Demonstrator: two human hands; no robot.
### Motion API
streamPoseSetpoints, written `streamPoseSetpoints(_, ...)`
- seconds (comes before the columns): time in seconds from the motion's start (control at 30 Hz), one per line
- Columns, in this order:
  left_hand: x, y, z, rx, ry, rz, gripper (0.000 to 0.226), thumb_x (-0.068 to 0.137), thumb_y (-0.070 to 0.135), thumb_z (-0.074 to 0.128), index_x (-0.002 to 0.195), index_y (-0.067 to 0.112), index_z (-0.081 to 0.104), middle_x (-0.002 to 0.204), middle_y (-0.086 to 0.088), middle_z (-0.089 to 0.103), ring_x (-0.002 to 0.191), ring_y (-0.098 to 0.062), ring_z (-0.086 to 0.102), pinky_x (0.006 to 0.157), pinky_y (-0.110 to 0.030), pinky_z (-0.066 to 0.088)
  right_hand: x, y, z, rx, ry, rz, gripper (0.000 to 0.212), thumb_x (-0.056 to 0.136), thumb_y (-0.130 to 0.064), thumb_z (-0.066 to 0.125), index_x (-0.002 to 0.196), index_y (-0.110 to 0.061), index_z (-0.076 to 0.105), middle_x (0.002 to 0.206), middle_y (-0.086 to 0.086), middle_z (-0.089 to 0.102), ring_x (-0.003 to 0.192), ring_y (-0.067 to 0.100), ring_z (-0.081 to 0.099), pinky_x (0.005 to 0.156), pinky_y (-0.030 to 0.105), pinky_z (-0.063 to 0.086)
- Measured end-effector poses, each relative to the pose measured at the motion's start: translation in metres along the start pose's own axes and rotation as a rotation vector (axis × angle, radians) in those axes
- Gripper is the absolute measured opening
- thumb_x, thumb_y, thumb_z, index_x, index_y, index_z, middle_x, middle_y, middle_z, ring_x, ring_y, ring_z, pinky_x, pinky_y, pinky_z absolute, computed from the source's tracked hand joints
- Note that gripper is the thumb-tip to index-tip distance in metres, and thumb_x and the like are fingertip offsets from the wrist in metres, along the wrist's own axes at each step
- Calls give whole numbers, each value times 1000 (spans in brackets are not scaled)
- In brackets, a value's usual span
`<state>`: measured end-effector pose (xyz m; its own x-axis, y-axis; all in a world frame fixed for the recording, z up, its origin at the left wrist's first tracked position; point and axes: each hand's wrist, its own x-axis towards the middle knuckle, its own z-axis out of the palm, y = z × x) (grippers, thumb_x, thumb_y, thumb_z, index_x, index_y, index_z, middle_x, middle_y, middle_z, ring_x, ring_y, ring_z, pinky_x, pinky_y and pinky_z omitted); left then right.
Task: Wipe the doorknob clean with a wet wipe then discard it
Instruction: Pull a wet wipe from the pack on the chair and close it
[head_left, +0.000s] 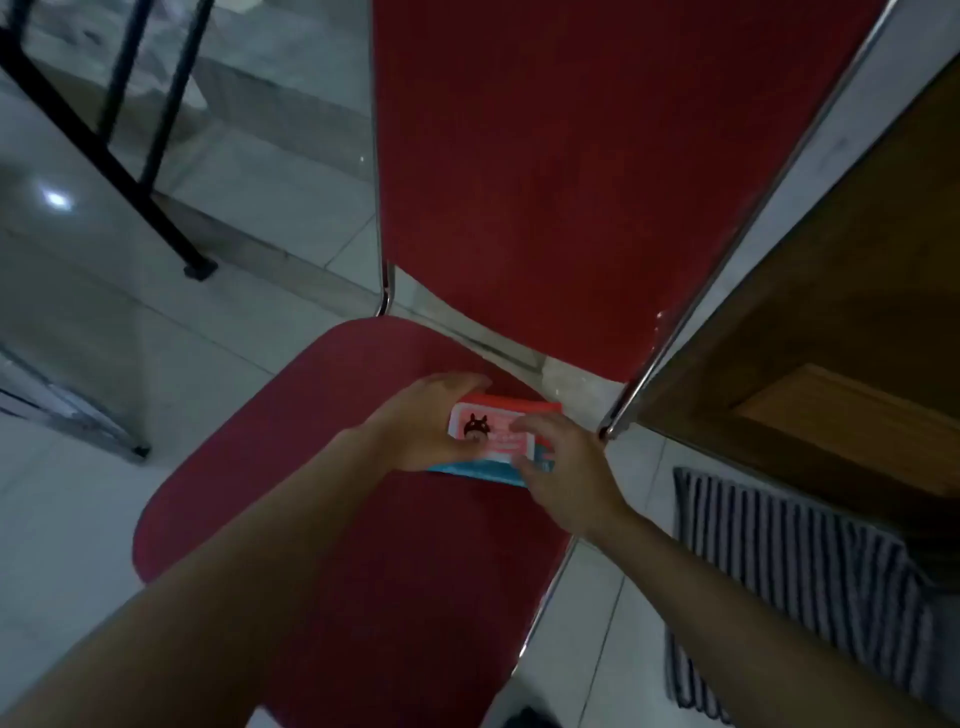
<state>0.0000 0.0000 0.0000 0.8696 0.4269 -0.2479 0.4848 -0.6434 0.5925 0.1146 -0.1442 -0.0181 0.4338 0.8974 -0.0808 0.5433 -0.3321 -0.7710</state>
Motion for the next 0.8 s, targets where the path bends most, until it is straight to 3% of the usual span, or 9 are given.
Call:
streamPoseSetpoints(0.1,3,-16,16,-39,1,-11,64,66,27,78,123,13,51,118,-4,57,107,-18,52,95,-37,45,5,11,16,-53,-43,8,38,79,-4,65,116,-6,60,127,9,57,115,17,51,92,14,30)
streamPoseSetpoints(0.2,4,-31,35,-47,-4,-27,63,66,28,79,121,14,51,119,-3,55,108,-17,50,95,-34,43,7,24,35,-58,-86,19,45,84,-11,63,127,-8,51,144,11,42,132,21,37,106,24,26)
streamPoseSetpoints(0.27,4,-32,38,-39,15,-11,63,67,29,78,122,12,51,120,-3,53,110,-18,49,96,-32,41,5,27,38,-92,-90,-7,48,85,-14,62,130,-8,48,142,11,43,133,22,36,110,30,26)
streamPoseSetpoints(0.33,3,-32,40,-41,4,-4,66,67,26,78,125,12,49,122,-3,52,111,-18,49,97,-30,40,1,29,41,-155,-62,-26,48,83,-18,64,128,-8,50,136,11,50,128,24,41,106,30,29)
streamPoseSetpoints(0.5,6,-34,43,-55,-49,-18,71,61,19,79,126,17,48,125,1,52,114,-16,47,98,-31,39,-1,32,45,-272,38,-34,41,75,-29,57,110,-9,64,114,12,63,106,31,56,85,45,49)
streamPoseSetpoints(0.63,8,-30,45,-49,-19,-41,87,62,16,78,138,21,35,132,1,46,122,-17,42,103,-29,34,1,35,43,-260,89,-92,40,85,-38,42,104,-13,68,104,5,69,97,25,59,82,35,48)
streamPoseSetpoints(0.7,8,-27,45,-35,-21,-48,98,63,16,79,143,23,23,137,1,40,126,-16,39,101,-25,31,8,34,38,-171,123,-58,40,88,-39,36,93,-16,69,87,3,71,82,22,60,74,31,45)
streamPoseSetpoints(0.8,7,-25,45,-105,-7,-69,111,59,12,81,145,24,11,142,1,32,124,-18,44,99,-31,42,19,30,27,-67,247,0,33,90,-32,46,82,-11,70,69,8,69,65,23,58,64,31,43)
